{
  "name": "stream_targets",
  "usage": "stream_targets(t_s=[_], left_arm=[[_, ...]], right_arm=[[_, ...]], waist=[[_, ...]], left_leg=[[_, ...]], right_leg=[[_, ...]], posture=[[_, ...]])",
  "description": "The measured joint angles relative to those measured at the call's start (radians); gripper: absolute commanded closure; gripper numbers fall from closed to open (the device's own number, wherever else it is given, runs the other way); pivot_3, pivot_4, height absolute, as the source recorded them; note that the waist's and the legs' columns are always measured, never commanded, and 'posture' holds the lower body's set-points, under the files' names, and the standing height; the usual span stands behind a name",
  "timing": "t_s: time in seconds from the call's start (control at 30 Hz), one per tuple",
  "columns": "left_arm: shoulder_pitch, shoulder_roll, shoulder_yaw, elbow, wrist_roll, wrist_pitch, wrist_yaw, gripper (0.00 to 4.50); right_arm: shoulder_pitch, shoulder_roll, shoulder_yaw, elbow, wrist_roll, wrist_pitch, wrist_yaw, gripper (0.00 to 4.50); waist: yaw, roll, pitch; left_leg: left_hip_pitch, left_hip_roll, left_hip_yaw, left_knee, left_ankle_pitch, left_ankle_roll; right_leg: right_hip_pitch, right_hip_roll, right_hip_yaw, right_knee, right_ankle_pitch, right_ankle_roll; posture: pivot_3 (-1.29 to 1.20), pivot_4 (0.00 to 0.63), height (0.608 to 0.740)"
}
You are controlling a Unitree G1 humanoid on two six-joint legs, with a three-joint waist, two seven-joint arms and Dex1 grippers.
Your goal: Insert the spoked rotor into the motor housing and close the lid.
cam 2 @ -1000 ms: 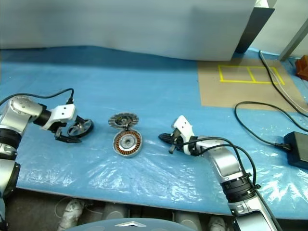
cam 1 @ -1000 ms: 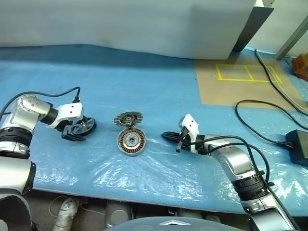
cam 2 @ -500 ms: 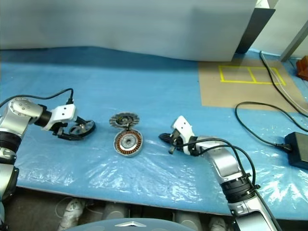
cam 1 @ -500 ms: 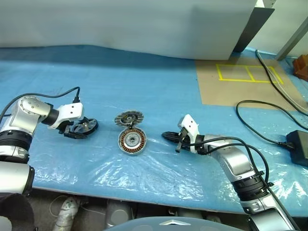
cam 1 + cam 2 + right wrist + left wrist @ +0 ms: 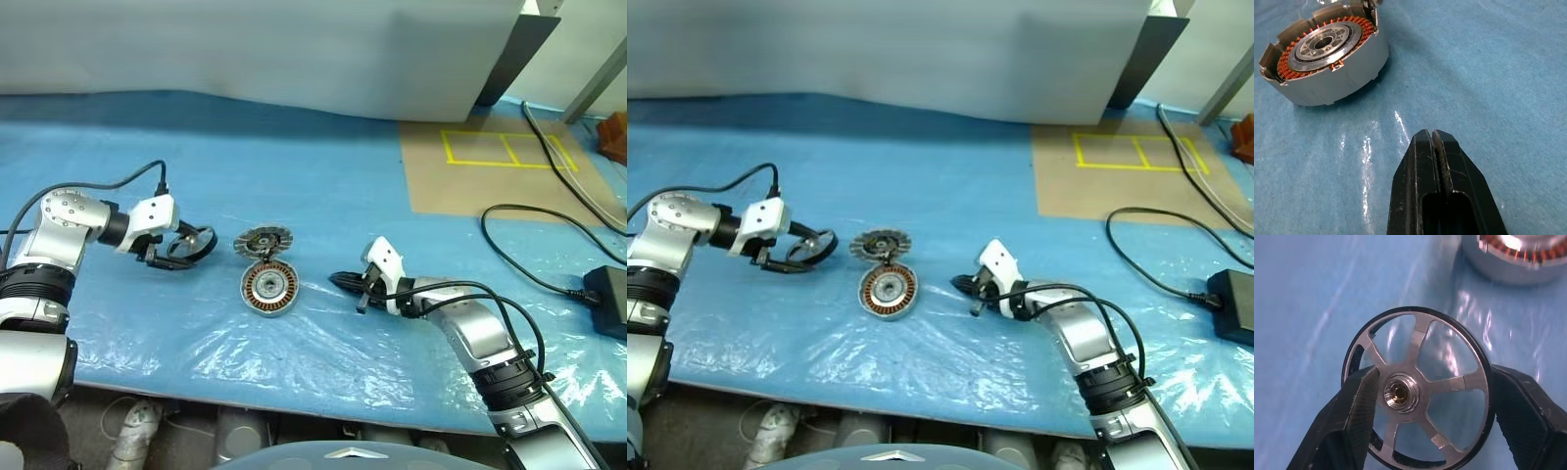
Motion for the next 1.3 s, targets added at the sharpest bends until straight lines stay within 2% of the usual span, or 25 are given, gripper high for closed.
stream_targets(t_s=[0.07, 0.17, 0.5, 0.67, 0.83, 1.1, 1.2, 1.3], left_arm=[[0.072, 0.019, 0.006, -0.149, -0.069, 0.045, -0.025, 1.35], [0.158, 0.048, 0.007, -0.222, -0.079, 0.072, -0.037, 1.35], [0.212, 0.042, 0.008, -0.265, -0.039, 0.121, 0.090, 1.35], [0.255, 0.050, 0.048, -0.353, -0.172, 0.235, 0.025, 1.35], [0.359, 0.135, 0.049, -0.376, -0.157, 0.192, -0.029, 1.35], [0.477, 0.129, 0.048, -0.597, -0.174, 0.223, 0.035, 1.35], [0.480, 0.076, 0.073, -0.692, -0.247, 0.312, 0.107, 1.35], [0.526, 0.017, 0.078, -0.732, -0.251, 0.335, 0.193, 1.35]], right_arm=[[0.008, -0.017, -0.015, -0.019, 0.014, 0.001, 0.009, 4.50], [0.016, -0.035, -0.032, -0.019, 0.015, 0.001, 0.010, 4.50], [0.016, -0.019, -0.013, -0.017, 0.009, 0.000, 0.001, 4.50], [0.011, -0.038, -0.013, -0.008, 0.003, -0.003, 0.007, 4.50], [0.011, -0.051, -0.016, -0.003, -0.005, -0.006, 0.006, 4.50], [0.017, -0.057, -0.015, -0.004, -0.005, -0.005, 0.006, 4.50], [0.016, -0.058, -0.015, -0.003, -0.006, -0.005, 0.007, 4.50], [0.016, -0.058, -0.015, -0.003, -0.007, -0.006, 0.007, 4.50]], waist=[[-0.005, 0.000, 0.000], [-0.006, 0.000, 0.000], [-0.002, 0.000, 0.000], [-0.002, 0.000, 0.000], [-0.012, 0.000, 0.000], [-0.004, 0.000, 0.000], [-0.003, 0.000, 0.000], [-0.013, 0.000, 0.000]], left_leg=[[0.000, 0.000, 0.000, -0.001, 0.000, -0.001], [0.000, 0.003, 0.000, -0.002, -0.001, -0.001], [0.000, 0.001, 0.001, 0.000, 0.000, -0.001], [0.000, 0.002, 0.001, -0.001, -0.001, -0.001], [0.000, 0.002, 0.001, -0.002, -0.001, -0.001], [0.000, 0.002, 0.002, -0.001, -0.001, -0.001], [0.000, 0.002, 0.002, 0.000, -0.001, -0.001], [0.001, 0.002, 0.003, 0.000, -0.001, -0.001]], right_leg=[[-0.001, 0.001, 0.001, 0.000, 0.000, 0.000], [-0.002, 0.003, 0.000, 0.000, 0.000, 0.001], [-0.002, 0.001, 0.000, 0.000, 0.000, 0.000], [-0.002, 0.002, 0.000, 0.000, 0.000, 0.000], [-0.002, 0.002, 0.000, -0.001, 0.000, 0.000], [-0.002, 0.002, 0.000, -0.001, 0.000, 0.000], [-0.002, 0.001, 0.001, -0.001, 0.000, -0.001], [-0.002, 0.002, 0.002, -0.001, 0.000, 0.000]], posture=[[0.00, 0.150, 0.740], [0.00, 0.150, 0.740], [0.00, 0.150, 0.740], [0.00, 0.150, 0.740], [0.00, 0.150, 0.740], [0.00, 0.150, 0.740], [0.00, 0.150, 0.740], [0.00, 0.150, 0.740]])
